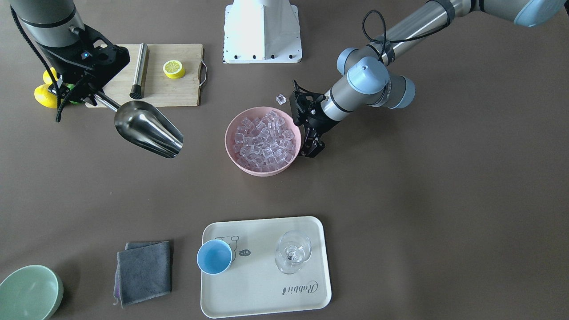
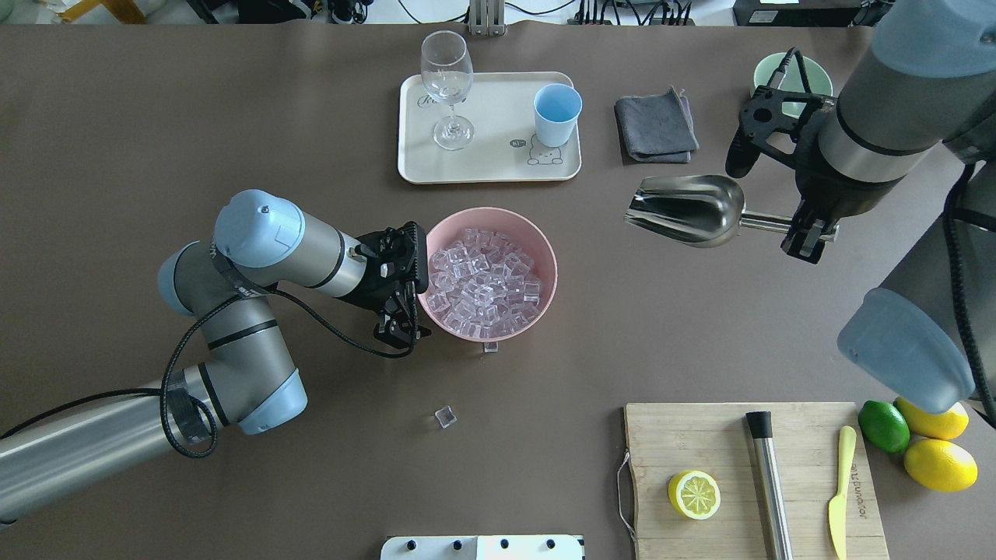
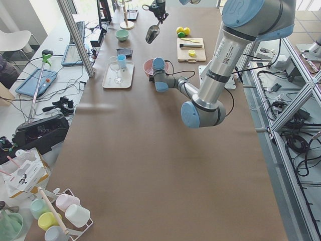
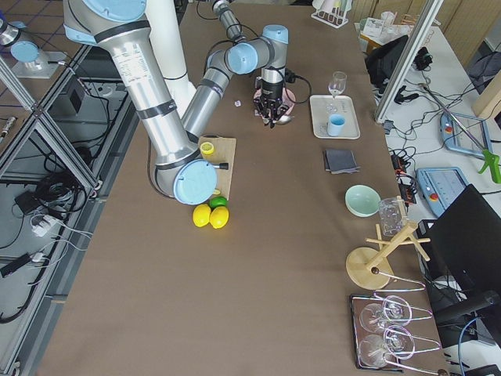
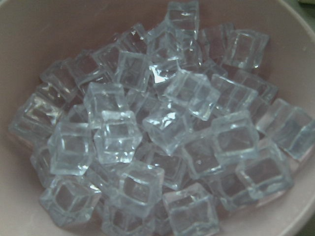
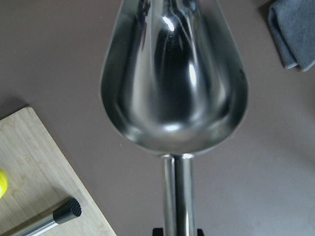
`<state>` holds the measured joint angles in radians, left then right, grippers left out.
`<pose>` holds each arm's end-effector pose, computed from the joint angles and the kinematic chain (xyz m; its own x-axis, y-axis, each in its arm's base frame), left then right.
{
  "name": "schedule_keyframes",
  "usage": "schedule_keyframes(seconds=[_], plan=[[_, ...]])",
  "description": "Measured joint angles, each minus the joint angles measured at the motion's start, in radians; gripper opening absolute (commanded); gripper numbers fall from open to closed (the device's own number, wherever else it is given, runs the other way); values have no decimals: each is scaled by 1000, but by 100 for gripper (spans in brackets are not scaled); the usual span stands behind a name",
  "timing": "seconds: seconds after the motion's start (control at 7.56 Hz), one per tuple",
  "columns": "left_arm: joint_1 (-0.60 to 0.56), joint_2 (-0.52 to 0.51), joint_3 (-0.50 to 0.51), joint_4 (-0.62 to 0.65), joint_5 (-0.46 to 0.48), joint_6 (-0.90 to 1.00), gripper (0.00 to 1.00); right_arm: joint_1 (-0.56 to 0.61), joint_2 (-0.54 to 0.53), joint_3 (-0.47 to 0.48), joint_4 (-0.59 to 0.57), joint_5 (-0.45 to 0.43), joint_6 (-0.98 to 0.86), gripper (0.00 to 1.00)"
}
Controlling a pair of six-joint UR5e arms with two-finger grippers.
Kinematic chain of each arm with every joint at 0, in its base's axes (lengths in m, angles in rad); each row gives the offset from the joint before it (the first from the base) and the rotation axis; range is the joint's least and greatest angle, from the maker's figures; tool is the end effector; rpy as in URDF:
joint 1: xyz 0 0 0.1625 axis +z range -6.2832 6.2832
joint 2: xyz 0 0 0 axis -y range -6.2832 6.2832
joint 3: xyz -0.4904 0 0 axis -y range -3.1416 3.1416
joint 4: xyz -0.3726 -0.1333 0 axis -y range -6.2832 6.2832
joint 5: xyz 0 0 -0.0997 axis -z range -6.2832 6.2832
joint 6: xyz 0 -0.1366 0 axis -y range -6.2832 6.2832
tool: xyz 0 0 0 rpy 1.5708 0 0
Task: Put ice in cup with scoop
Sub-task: 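Carry the metal scoop with the right gripper toward the pink bowl, then lower the scoop with the right gripper into the ice cubes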
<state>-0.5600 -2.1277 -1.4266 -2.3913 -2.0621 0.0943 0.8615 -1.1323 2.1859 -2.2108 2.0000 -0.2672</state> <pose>0.5965 -0.4552 0.3752 0.0644 0.9957 -0.0667 -0.2880 0.0825 0.9541 -0.2896 -0.4547 0.3563 0.4030 -0.8771 0.2614 0.7286 0.4803 0.4883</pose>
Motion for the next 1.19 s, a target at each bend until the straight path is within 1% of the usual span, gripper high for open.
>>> schedule_keyframes(seconds=[0.26, 0.53, 0.66, 0.79, 0.93, 1.19], plan=[[0, 0, -1, 0, -1, 1, 99, -59, 121, 0, -176, -102, -127, 0], [0, 1, -4, -1, -1, 1, 99, -141, 287, -41, -374, -211, -205, 0], [0, 3, -4, -2, -1, 1, 99, -171, 328, -57, -431, -256, -222, 0], [0, 5, -5, -2, -1, 1, 99, -203, 377, -94, -485, -307, -230, 0], [1, 6, -6, -3, -1, 1, 99, -222, 441, -152, -533, -343, -235, 0], [0, 6, -7, -4, -1, 1, 99, -235, 574, -301, -588, -373, -255, 0]])
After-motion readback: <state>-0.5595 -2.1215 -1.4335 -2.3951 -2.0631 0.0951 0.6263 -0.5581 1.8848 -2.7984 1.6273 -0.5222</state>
